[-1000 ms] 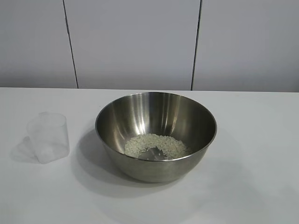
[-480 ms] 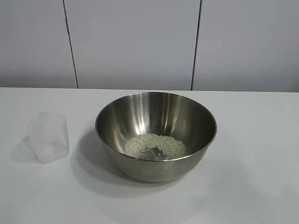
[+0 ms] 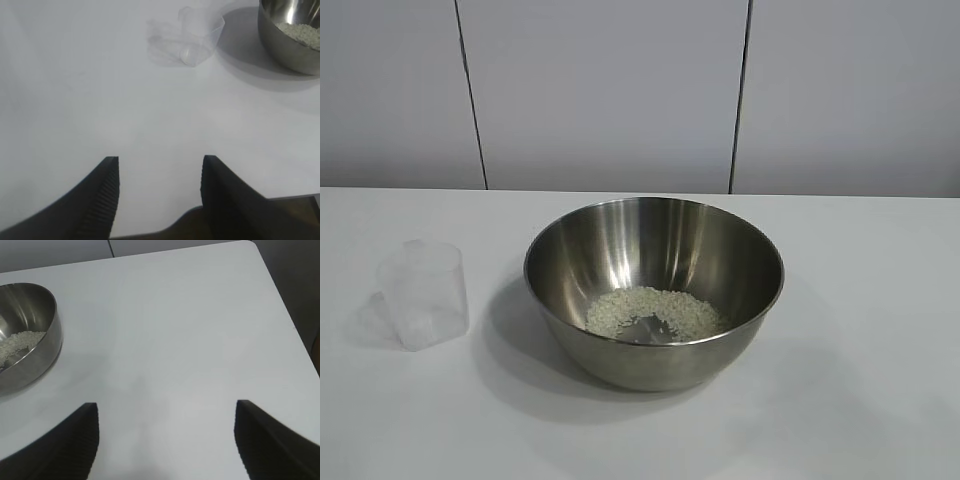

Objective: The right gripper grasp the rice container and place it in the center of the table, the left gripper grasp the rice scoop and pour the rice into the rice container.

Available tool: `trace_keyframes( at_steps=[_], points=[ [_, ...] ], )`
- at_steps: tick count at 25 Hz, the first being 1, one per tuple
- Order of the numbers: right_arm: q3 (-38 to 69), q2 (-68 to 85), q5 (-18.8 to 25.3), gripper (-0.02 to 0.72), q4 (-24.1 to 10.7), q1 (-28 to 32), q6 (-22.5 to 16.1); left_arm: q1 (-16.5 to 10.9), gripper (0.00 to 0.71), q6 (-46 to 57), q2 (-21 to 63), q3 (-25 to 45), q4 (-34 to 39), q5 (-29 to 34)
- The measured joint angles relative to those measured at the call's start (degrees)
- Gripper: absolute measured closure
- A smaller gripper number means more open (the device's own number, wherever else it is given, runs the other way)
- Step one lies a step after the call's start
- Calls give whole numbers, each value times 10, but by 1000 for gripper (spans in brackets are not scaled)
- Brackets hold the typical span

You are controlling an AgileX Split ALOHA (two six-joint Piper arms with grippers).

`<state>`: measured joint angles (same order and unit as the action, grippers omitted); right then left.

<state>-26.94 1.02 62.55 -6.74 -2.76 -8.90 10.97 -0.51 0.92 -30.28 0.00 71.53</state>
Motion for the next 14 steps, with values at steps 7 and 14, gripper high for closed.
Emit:
trace_keyframes(
  at_steps=[7, 14],
  points=[
    [0, 0, 0, 188, 0, 0, 0, 0, 340, -1, 0, 25, -7, -58],
    [0, 0, 0, 188, 0, 0, 0, 0, 340, -2, 0, 27, -8, -65]
  ],
)
